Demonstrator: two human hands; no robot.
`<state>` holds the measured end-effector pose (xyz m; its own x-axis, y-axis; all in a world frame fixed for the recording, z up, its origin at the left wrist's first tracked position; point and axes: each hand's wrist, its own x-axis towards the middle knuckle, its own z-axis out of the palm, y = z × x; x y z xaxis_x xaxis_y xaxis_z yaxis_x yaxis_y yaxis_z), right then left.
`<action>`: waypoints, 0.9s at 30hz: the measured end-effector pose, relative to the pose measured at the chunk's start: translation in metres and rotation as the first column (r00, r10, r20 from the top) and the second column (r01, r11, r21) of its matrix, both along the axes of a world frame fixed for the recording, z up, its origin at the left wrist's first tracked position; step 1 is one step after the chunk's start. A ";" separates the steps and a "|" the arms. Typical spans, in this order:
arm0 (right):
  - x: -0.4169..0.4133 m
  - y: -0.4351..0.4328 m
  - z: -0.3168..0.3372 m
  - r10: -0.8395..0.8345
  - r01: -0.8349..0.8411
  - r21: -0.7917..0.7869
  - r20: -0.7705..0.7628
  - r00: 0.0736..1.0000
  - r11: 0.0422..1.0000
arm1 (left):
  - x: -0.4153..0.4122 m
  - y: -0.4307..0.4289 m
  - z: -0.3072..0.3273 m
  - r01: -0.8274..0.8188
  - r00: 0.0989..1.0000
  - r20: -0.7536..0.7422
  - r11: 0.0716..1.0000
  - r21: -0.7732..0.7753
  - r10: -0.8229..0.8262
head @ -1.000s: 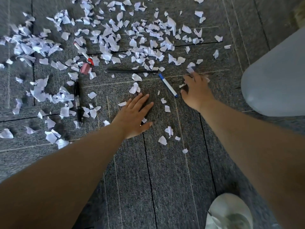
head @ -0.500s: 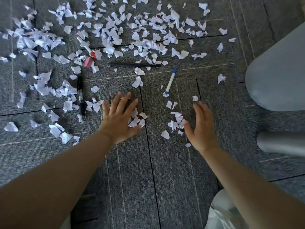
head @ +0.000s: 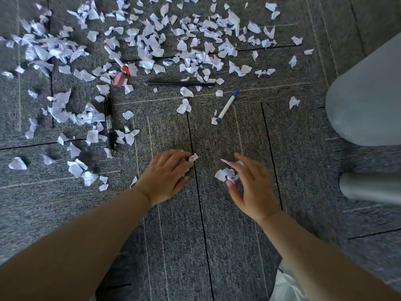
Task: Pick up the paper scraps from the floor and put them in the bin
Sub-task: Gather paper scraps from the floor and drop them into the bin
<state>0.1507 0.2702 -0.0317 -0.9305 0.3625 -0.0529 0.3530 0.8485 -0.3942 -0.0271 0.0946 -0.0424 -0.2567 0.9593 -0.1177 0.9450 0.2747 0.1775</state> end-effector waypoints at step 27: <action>-0.023 -0.012 -0.031 0.130 -0.113 0.130 -0.128 0.983 0.985 | 0.010 0.018 -0.018 -0.111 0.994 0.039 0.967 0.228 0.104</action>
<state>0.1275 0.2584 -0.0628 -0.9635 0.2421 0.1146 0.1944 0.9264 -0.3223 -0.0174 0.1122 -0.0605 -0.3596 0.9284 0.0942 0.9062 0.3233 0.2725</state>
